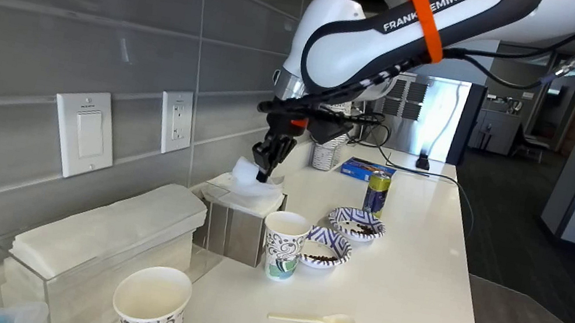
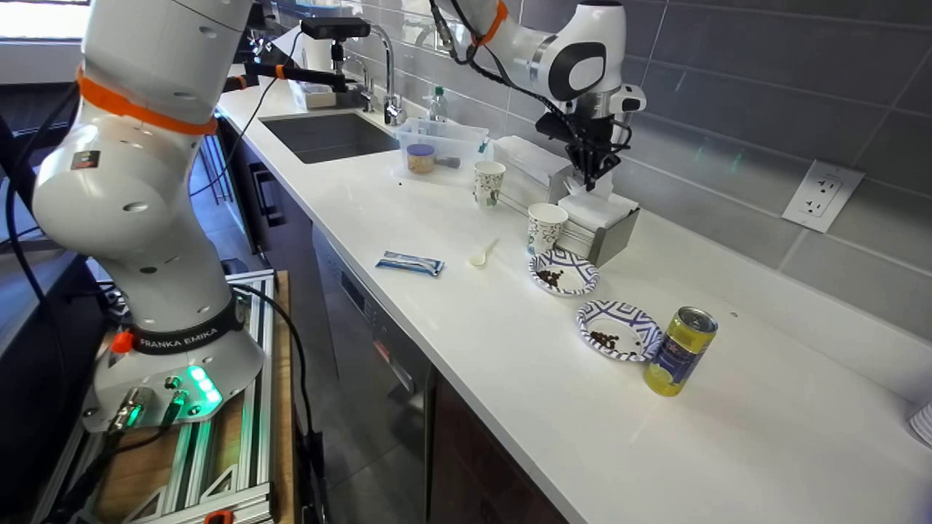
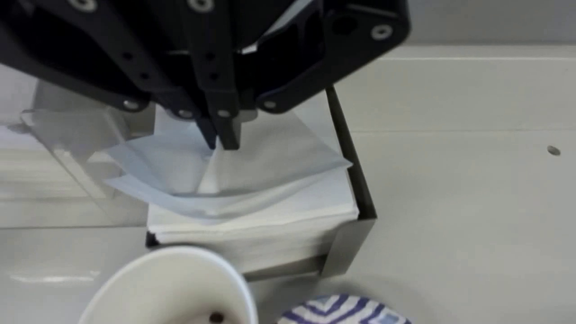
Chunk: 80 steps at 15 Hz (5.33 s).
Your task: Put one paper towel on the counter, then place the white spoon on it
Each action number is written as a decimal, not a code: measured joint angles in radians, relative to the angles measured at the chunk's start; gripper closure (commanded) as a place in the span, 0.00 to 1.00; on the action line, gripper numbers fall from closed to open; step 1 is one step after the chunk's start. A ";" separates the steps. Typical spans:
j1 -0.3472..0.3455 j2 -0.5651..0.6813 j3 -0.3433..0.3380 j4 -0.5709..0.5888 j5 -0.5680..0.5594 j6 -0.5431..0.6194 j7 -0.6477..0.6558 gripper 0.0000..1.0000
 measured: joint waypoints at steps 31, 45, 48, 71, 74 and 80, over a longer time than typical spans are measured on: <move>-0.011 -0.247 0.145 -0.521 0.378 -0.205 -0.294 0.44; -0.003 -0.282 0.130 -0.572 0.146 -0.156 -0.301 0.00; -0.002 -0.281 0.130 -0.573 0.129 -0.148 -0.302 0.00; 0.100 -0.121 0.135 -0.571 -0.086 0.143 -0.152 0.00; 0.115 -0.093 0.116 -0.572 -0.151 0.217 -0.120 0.00; 0.127 -0.069 0.113 -0.572 -0.164 0.273 -0.115 0.00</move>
